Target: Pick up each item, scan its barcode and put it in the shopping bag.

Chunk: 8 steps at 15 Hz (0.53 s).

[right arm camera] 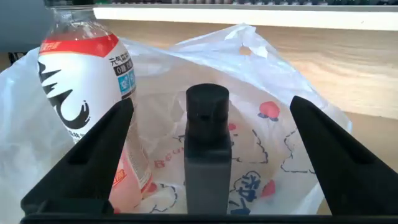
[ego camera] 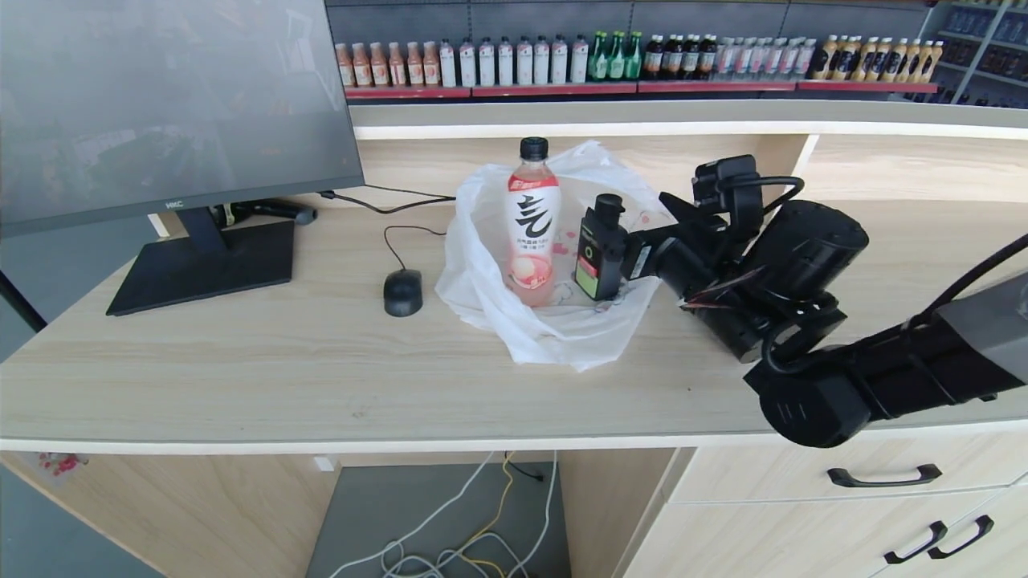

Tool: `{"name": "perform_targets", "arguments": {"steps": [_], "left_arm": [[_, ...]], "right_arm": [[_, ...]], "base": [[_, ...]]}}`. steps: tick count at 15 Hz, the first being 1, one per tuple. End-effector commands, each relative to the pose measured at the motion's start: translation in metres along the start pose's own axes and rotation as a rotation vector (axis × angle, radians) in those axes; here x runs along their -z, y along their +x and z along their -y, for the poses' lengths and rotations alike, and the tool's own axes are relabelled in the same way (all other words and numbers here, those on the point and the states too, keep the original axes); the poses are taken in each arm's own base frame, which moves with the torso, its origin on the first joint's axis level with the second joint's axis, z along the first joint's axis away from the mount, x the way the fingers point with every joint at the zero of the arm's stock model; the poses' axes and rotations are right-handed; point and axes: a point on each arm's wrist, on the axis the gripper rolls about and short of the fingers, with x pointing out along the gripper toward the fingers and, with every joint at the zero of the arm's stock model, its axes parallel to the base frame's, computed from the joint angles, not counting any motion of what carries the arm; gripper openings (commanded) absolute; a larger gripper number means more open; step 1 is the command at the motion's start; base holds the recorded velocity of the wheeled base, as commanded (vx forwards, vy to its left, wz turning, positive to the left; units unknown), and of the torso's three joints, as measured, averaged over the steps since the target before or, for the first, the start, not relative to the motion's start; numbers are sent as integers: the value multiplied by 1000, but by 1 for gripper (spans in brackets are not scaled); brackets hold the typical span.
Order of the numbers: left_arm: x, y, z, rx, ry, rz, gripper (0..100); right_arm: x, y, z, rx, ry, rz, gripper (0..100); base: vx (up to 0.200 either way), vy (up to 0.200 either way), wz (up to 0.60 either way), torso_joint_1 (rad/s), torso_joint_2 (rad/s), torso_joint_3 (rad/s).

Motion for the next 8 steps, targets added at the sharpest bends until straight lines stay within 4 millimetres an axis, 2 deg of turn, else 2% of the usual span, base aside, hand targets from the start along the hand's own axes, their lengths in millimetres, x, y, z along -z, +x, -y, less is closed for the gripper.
{"name": "perform_targets", "arguments": {"steps": [1,4,8], "left_arm": [[0,0,0,0,0,0,100],[0,0,0,0,0,0,100],[0,0,0,0,0,0,100]], "right_arm": [[-37,-35,-3,-34,9,56,100],[-78,-103,-21,-125,47,108,100],[-106,-200,-6,-203,59,153,100]], "base": [[0,0,0,0,0,0],[0,0,0,0,0,0],[0,0,0,0,0,0]]}}
